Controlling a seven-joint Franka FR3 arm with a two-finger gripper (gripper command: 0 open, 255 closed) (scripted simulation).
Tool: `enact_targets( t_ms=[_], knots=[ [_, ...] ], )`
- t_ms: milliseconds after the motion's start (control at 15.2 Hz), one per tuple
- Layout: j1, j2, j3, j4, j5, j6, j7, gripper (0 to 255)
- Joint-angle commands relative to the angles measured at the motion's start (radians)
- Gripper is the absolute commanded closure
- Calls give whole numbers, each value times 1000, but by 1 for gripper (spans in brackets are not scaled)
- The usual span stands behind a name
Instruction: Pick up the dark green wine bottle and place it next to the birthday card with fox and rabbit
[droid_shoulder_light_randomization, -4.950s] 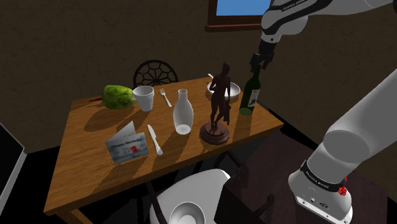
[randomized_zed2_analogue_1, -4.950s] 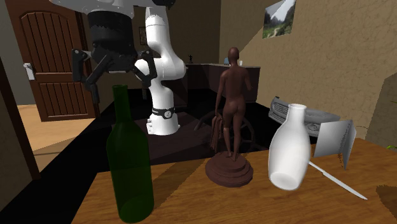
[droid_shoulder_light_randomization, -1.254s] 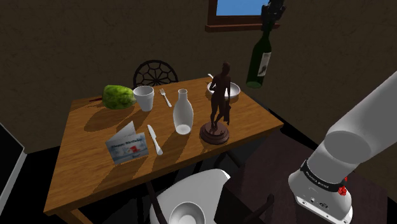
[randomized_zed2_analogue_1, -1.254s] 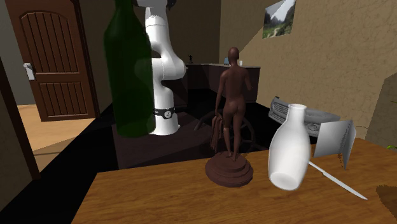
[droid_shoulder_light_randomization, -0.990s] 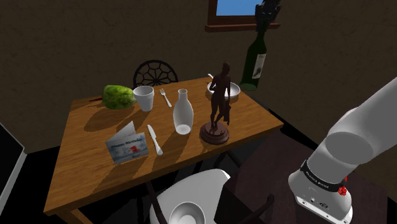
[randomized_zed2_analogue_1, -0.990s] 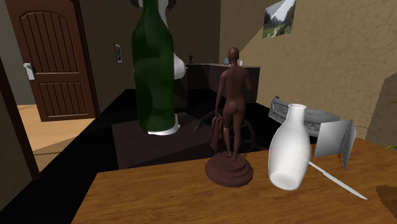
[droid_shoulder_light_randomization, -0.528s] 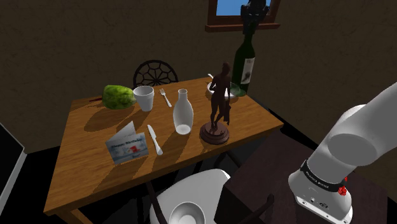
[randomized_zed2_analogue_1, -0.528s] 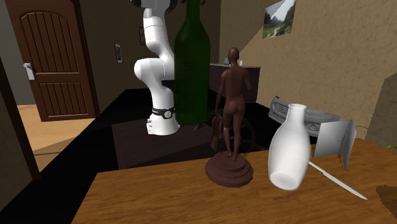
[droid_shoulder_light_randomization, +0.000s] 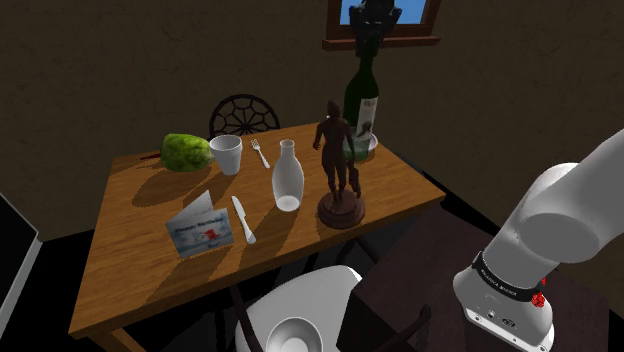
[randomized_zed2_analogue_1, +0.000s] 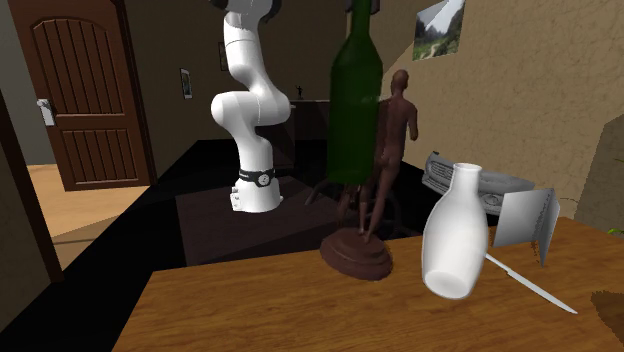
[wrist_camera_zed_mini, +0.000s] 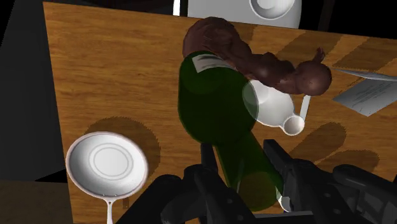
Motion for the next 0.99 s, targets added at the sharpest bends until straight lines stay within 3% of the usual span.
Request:
enact_targets(
  t_ms=[0,924],
  knots=[
    [17,10,32,5,5,4,49,255],
    [146,208,259,224,-24,-27,406,255]
  ],
)
